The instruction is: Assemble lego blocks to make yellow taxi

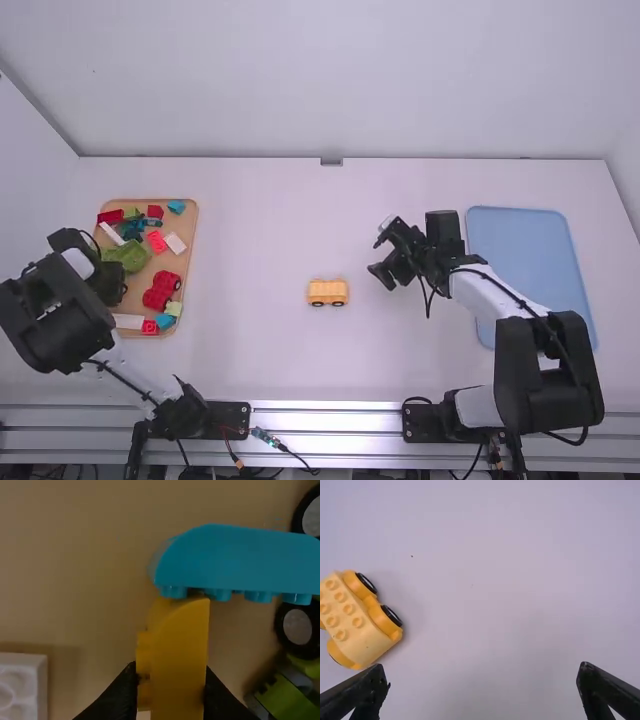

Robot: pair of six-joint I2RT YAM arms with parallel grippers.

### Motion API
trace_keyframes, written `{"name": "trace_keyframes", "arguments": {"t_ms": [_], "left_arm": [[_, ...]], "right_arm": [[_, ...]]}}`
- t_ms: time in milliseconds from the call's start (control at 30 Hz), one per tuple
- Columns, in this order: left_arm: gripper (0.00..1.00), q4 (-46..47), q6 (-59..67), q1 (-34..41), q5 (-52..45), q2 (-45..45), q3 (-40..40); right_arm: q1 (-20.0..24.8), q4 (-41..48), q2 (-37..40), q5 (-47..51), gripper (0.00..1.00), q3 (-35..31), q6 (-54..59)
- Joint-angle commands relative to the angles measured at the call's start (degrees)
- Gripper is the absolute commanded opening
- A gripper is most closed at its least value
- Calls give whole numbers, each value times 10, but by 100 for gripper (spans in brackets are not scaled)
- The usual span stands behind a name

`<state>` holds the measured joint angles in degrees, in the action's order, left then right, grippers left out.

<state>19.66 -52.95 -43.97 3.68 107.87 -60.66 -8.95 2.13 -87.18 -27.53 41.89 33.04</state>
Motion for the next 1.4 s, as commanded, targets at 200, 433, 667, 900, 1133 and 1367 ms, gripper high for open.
{"name": "trace_keyframes", "arguments": {"t_ms": [200,433,667,900,1133,1367], "left_arm": [[9,-5,-2,5,2,0,14],[6,-3,-2,5,-41,0,13],[2,50,17,5,-62,0,-26],[1,33,92,15,-106,-42,-25],[1,-90,182,89,-94,-200,85],[1,-212,355,205,-116,-362,195]], "right_arm": [[0,7,11,6,99,-2,-2],[0,7,11,6,99,-2,-3],[0,2,11,2,99,-2,-15],[-1,-17,11,2,99,4,-87],[0,36,11,-88,99,50,-123],[-4,44,11,-169,99,74,-142]]}}
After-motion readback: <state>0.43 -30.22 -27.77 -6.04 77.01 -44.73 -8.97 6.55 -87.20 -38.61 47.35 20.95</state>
